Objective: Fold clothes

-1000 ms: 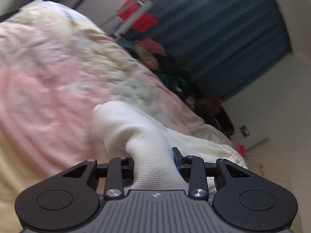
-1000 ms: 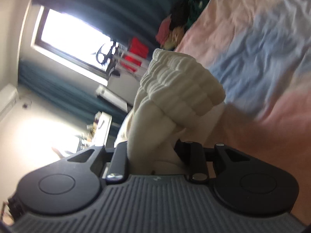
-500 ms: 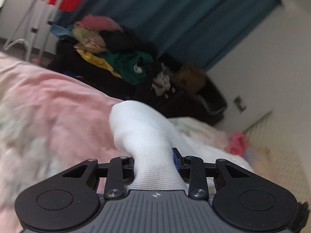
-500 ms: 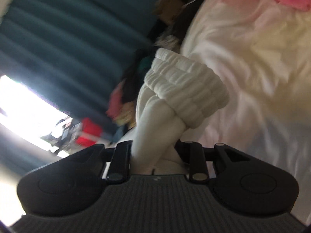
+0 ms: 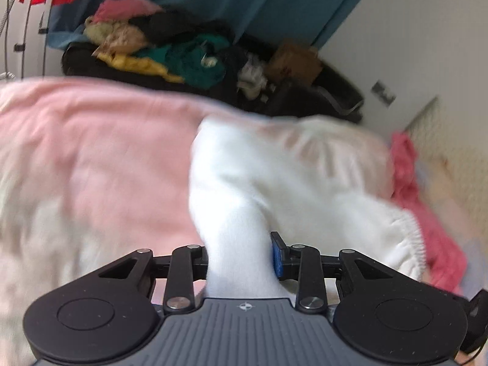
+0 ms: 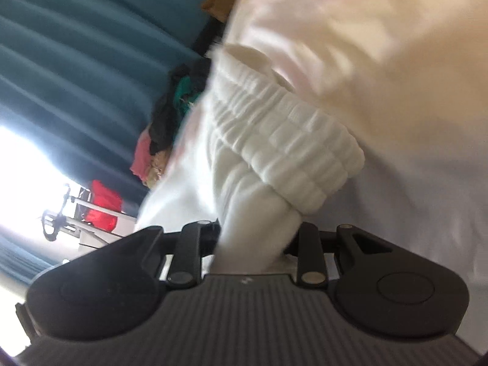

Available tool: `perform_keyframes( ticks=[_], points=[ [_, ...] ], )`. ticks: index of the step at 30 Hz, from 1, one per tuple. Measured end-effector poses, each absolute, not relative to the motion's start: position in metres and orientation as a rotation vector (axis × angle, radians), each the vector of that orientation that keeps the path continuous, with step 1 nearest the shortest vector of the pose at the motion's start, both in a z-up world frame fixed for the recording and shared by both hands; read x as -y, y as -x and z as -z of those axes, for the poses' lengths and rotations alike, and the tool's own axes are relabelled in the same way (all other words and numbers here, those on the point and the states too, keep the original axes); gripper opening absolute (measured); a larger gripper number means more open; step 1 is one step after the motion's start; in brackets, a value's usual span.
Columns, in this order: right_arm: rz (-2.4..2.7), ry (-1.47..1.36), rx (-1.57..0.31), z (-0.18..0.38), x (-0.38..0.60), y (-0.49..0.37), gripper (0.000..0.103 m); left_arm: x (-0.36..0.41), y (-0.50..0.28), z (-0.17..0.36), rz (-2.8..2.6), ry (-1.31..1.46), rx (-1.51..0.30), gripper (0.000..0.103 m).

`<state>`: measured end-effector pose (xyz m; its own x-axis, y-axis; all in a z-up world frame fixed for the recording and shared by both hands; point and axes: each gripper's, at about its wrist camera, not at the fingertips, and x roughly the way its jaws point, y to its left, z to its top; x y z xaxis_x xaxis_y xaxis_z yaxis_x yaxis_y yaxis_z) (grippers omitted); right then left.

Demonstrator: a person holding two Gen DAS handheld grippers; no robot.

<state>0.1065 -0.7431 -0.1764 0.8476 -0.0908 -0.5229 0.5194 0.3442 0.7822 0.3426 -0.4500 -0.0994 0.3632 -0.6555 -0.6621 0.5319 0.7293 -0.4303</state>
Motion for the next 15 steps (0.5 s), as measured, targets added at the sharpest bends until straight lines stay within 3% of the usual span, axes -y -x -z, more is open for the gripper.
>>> perform_keyframes(
  ticks=[5, 15],
  points=[
    [0.430, -1.172, -0.429, 0.198, 0.731, -0.095, 0.040, 0.440, -0.324, 0.121, 0.774, 0.074, -0.848, 0.046],
    [0.492, -1.014, -0.540, 0.119, 0.706, -0.053, 0.040, 0.411, -0.283, 0.057, 0.721, 0.019, -0.835, 0.053]
  ],
)
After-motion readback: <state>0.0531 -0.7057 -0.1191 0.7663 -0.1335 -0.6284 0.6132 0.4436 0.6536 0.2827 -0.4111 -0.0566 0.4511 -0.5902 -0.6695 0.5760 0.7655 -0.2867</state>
